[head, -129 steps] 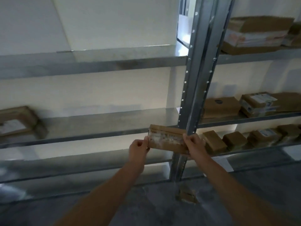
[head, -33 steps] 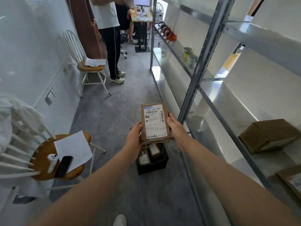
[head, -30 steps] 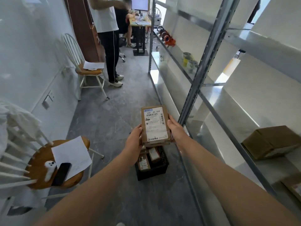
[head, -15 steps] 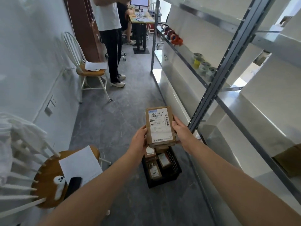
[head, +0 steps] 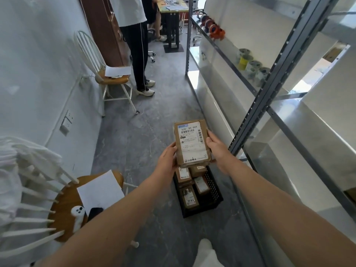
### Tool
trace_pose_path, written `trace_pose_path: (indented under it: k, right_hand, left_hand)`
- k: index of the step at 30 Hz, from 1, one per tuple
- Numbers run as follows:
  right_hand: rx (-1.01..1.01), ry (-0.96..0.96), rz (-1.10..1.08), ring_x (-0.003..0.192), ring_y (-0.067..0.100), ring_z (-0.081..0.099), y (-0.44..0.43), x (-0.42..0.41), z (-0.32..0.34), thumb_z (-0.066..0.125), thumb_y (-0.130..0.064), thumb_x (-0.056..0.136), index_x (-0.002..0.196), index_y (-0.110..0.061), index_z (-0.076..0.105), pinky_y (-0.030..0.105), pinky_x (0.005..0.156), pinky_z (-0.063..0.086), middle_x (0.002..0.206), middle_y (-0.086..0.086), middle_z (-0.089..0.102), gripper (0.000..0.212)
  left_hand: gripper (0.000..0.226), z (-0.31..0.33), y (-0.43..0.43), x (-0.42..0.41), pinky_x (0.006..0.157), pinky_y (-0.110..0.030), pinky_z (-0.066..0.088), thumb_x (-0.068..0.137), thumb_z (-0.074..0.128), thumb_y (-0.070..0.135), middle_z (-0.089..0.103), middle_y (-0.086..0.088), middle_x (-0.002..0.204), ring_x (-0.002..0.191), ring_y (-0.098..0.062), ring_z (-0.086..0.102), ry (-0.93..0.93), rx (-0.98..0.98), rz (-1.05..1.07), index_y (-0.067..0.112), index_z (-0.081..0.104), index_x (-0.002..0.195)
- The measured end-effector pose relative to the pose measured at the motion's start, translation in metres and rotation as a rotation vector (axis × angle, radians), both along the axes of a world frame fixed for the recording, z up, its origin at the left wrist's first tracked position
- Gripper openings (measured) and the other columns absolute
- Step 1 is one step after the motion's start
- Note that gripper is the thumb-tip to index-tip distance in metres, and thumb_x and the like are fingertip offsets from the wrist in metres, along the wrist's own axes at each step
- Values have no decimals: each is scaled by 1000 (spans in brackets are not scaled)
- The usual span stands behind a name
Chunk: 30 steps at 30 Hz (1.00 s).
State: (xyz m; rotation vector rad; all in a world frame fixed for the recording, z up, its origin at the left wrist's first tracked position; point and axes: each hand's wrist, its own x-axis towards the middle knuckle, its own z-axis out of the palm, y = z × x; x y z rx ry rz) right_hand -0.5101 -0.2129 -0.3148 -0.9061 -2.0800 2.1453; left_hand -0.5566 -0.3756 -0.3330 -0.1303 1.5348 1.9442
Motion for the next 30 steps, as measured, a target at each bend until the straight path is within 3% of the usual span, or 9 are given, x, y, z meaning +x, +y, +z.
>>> trace_pose_path:
  k: [3,7,10,14,16,20,25,30]
  right_hand:
    - [-49,8,-1,90,15,70,19,-13,2,31,-28,107,145,-47,34,27,56,54,121,-2,67,43]
    - [-79,14,23,72,6,73,43,-25,0,32,-28,106,146,-47,34,22,49,53,104,-10,70,44]
    - [-125,21,20,70,6,73,65,-32,-5,31,-27,107,146,-46,34,24,50,54,93,-13,72,44]
    - [-242,6,44,96,21,69,94,-36,-11,28,-26,107,143,-50,35,47,75,56,113,-7,71,44]
    - [-277,-14,77,103,25,67,109,-37,-15,28,-26,108,143,-51,34,53,82,54,115,-5,70,44]
    - [-260,-27,113,103,25,66,131,-41,-24,26,-28,108,145,-51,32,53,84,54,111,-8,71,44]
    - [-213,-54,129,109,29,63,146,-52,-36,28,-27,108,145,-49,33,55,96,48,116,-2,68,44]
    - [-194,-65,108,107,28,65,145,-71,-47,30,-24,107,145,-47,37,50,91,52,117,-1,68,44]
  left_hand:
    - [40,6,18,-9,71,-27,56,102,42,22,67,-6,125,111,-21,66,14,-8,19,20,48,142]
    - [41,12,40,-20,63,-24,57,102,41,18,68,-9,123,107,-21,68,12,-7,47,17,47,142]
    - [40,11,60,-28,64,-24,57,102,42,19,71,-7,118,101,-18,70,23,-32,35,18,47,141]
    - [40,4,88,-31,69,-24,57,102,42,21,68,-5,123,109,-19,67,16,-63,43,21,47,142]
    - [40,-2,100,-31,76,-28,58,102,43,21,68,-4,124,110,-19,67,11,-77,42,22,47,142]
    - [40,-13,122,-32,97,-40,53,101,45,20,68,-5,124,112,-21,66,-9,-114,68,21,47,142]
    - [41,-23,136,-35,90,-36,55,102,44,14,67,-7,123,110,-21,65,-50,-108,112,18,47,142]
    - [39,-37,137,-55,82,-31,57,101,45,14,70,-4,117,107,-20,67,-90,-120,131,19,50,139]
